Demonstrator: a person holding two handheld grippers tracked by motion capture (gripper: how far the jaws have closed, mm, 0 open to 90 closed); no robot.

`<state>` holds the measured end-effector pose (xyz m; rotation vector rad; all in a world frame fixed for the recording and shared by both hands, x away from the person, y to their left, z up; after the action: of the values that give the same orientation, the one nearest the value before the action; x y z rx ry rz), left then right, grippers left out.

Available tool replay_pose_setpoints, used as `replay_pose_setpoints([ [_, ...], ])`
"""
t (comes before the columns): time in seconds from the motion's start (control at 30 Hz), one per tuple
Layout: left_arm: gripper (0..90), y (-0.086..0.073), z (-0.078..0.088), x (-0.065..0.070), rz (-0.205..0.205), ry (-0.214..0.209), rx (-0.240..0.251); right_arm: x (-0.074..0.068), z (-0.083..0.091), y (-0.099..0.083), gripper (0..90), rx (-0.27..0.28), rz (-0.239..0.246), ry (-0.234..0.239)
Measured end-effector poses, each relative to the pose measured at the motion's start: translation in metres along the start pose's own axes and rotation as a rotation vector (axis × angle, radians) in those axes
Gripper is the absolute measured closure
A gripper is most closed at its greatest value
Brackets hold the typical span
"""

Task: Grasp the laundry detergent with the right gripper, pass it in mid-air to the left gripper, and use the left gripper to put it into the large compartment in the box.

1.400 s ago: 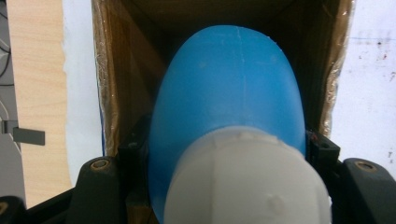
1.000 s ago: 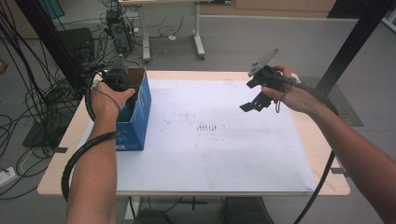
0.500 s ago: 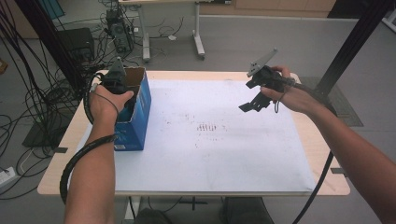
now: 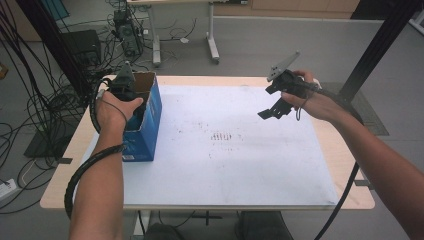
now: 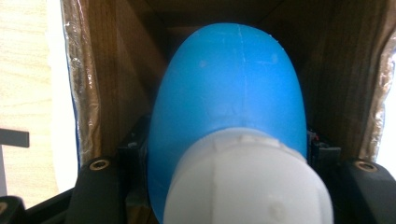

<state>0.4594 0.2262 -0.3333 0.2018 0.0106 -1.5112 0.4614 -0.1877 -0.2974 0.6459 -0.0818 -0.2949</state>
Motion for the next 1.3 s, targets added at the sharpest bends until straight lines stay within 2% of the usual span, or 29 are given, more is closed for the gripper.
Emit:
replay_pose_setpoints([
  [1.3,36.6,0.0009,-0.0006,-0.0012,0.001,0.0,-0.002,0.004,0.0077,-0.0032,0.4,-0.007,-0.005,-0.018],
])
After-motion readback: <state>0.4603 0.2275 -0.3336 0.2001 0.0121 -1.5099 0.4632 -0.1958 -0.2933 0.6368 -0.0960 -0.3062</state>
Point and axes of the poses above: each handheld gripper's, and its own axes: z roughly backward along the jaws, y roughly out of its top, x roughly to its right, the point moved 6 cm from there along -z, roughly forward along the jaws, and after that the axes turned 7 degrees about y, right-handed, at the moved point
